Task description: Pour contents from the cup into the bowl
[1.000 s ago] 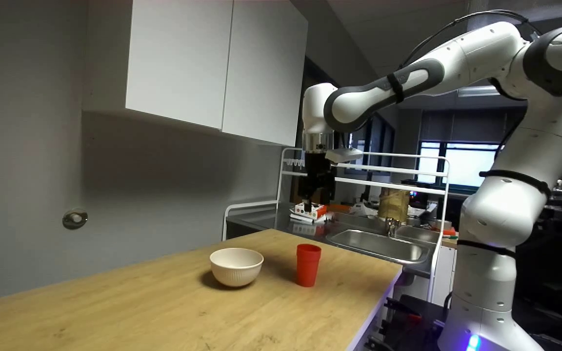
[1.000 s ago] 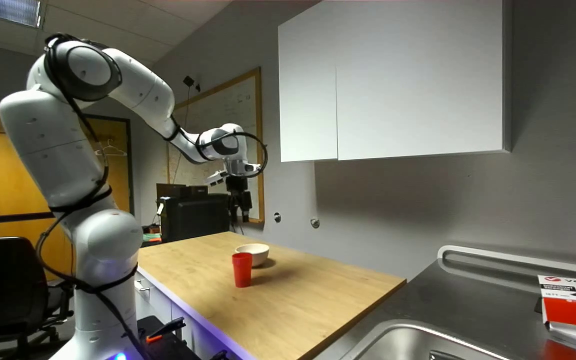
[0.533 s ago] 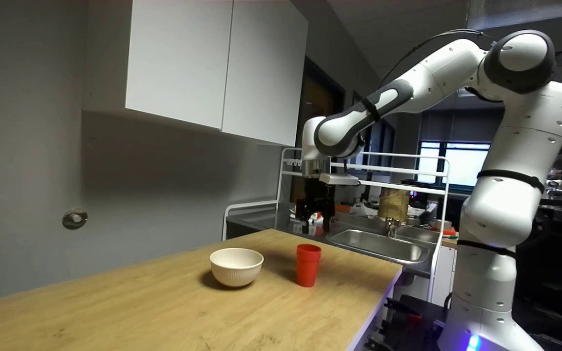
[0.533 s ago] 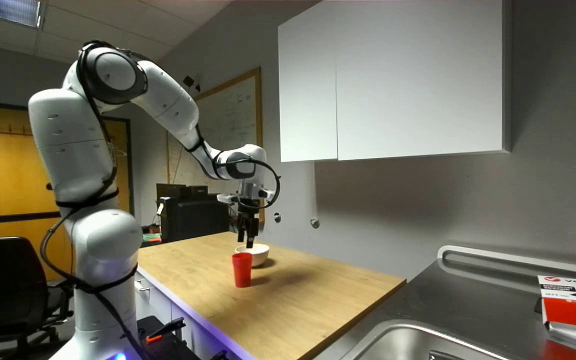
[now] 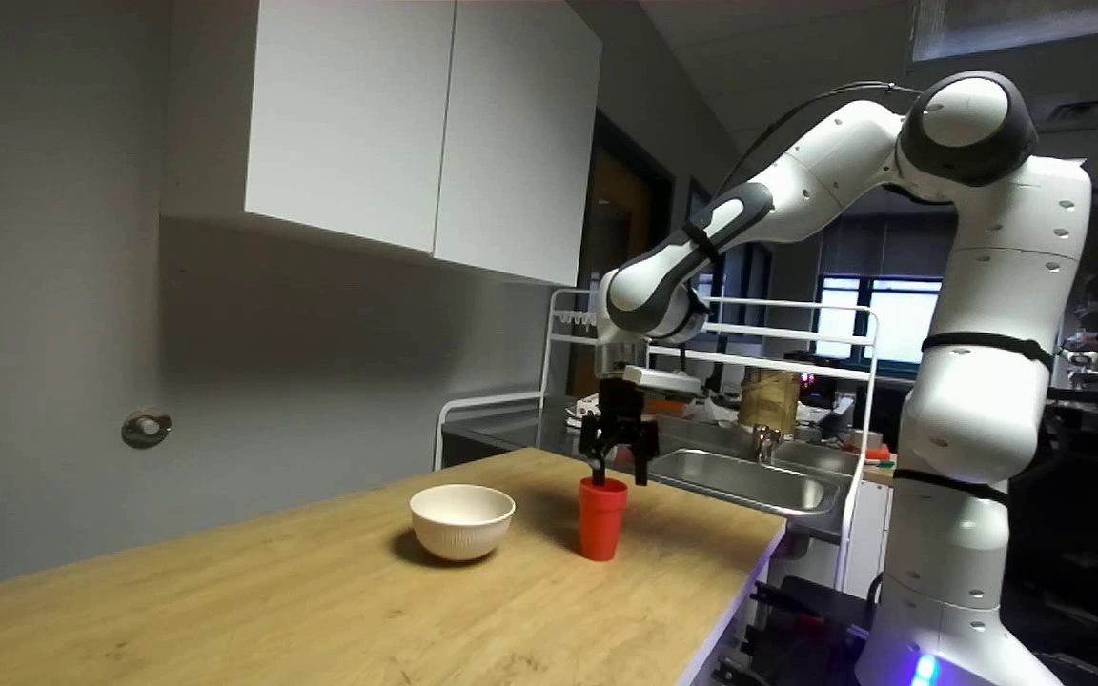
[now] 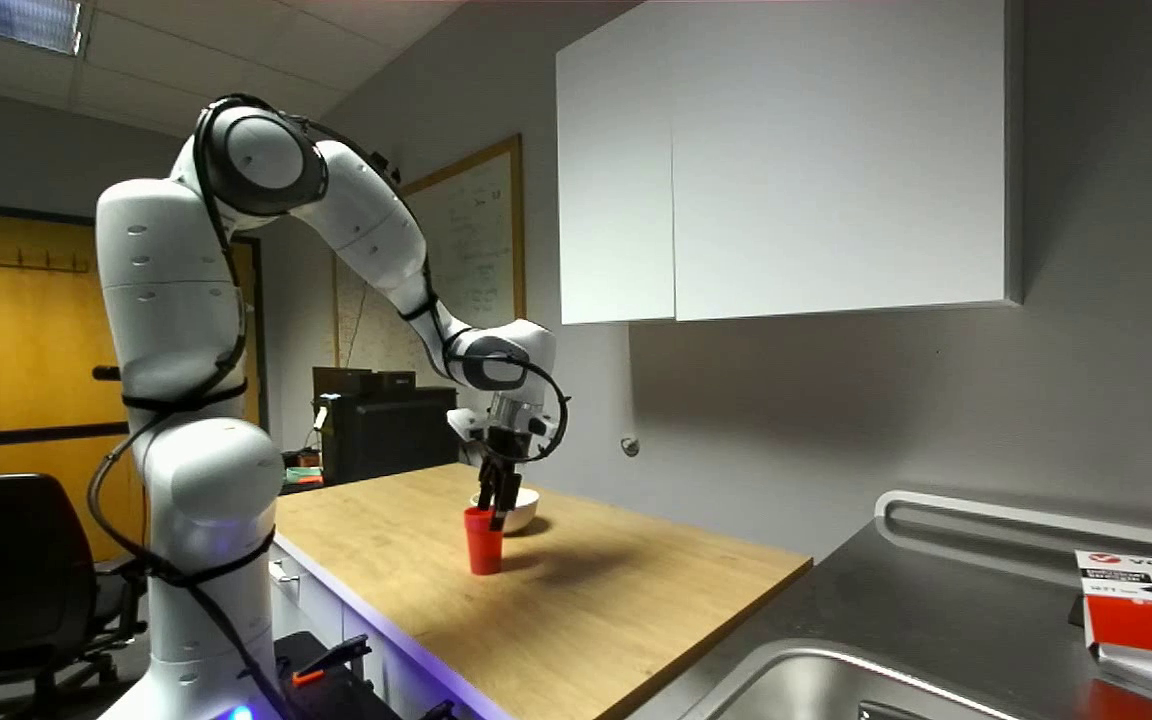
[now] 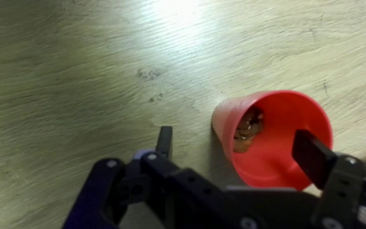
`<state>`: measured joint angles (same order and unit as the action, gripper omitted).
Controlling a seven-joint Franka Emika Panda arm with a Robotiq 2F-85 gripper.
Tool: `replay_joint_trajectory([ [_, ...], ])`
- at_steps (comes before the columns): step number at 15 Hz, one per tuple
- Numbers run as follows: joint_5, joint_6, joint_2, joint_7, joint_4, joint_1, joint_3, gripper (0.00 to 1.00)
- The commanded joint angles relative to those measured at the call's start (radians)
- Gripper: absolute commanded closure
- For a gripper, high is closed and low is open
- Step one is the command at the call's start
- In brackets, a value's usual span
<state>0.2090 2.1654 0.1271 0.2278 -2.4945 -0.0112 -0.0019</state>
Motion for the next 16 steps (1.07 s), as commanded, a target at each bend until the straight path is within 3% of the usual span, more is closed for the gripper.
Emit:
replay_joint_trajectory([
  [1,0.045,0.013,-0.015,-0.042,-0.004,-0.008,-0.018,0.33],
  [7,0.054,0.012,-0.018,-0.037,0.002,-0.013,-0.023,0.81],
  [10,0.045,0.007,-0.002,-0.022,0.011,-0.011,-0.019,1.0],
  [16,-0.031,-0.051,0.05,0.056,0.099,0.008,0.018,0.99],
])
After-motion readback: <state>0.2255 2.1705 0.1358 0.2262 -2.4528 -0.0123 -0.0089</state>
